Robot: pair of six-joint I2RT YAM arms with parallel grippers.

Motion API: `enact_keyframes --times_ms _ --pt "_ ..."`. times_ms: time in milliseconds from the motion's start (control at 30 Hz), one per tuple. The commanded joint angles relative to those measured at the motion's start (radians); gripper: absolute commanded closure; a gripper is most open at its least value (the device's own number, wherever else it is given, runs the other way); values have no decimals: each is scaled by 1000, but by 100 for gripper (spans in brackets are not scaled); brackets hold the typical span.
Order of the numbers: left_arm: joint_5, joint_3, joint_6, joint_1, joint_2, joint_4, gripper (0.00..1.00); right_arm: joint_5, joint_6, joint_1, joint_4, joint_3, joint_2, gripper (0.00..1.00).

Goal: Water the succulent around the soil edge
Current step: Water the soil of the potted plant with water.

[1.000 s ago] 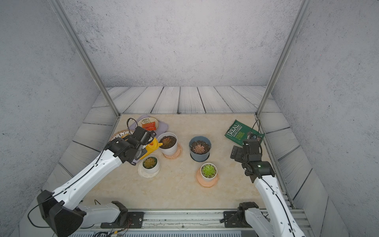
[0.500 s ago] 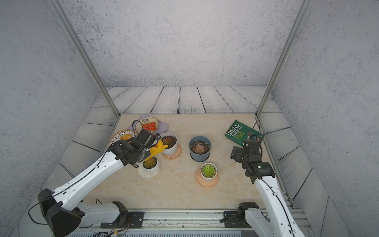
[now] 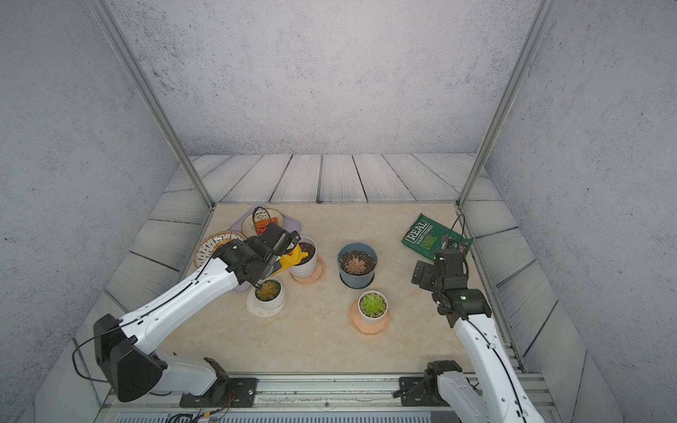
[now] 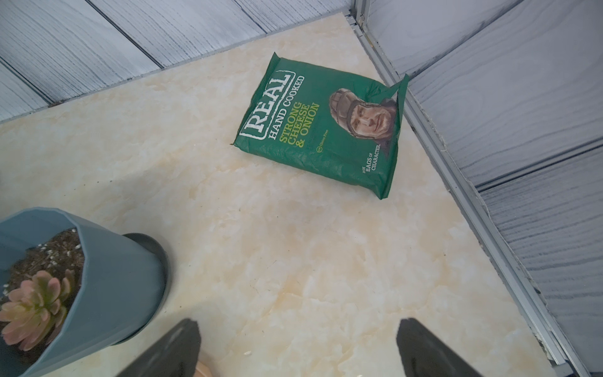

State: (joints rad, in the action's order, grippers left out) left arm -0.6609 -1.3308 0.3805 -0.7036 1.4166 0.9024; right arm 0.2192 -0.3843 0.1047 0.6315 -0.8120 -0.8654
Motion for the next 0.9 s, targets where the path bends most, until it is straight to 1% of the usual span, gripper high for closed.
enact_keyframes --times_ms 0,300,433,633,733,867 --pt "-33 -43 15 -5 20 -31 100 19 8 4 -10 7 17 1" --pt "-77 -95 10 -4 68 -68 100 16 9 4 -11 9 19 1" --pt "-79 -91 -8 -1 59 -68 100 11 9 4 -11 9 22 1" --pt "-50 -92 -52 -2 0 -60 100 8 9 3 -13 9 23 1" --pt "-11 -95 -70 -8 -44 -66 100 4 8 3 -13 8 22 1" --pt "26 -76 -69 -46 -99 -110 100 2 8 3 -14 7 19 1"
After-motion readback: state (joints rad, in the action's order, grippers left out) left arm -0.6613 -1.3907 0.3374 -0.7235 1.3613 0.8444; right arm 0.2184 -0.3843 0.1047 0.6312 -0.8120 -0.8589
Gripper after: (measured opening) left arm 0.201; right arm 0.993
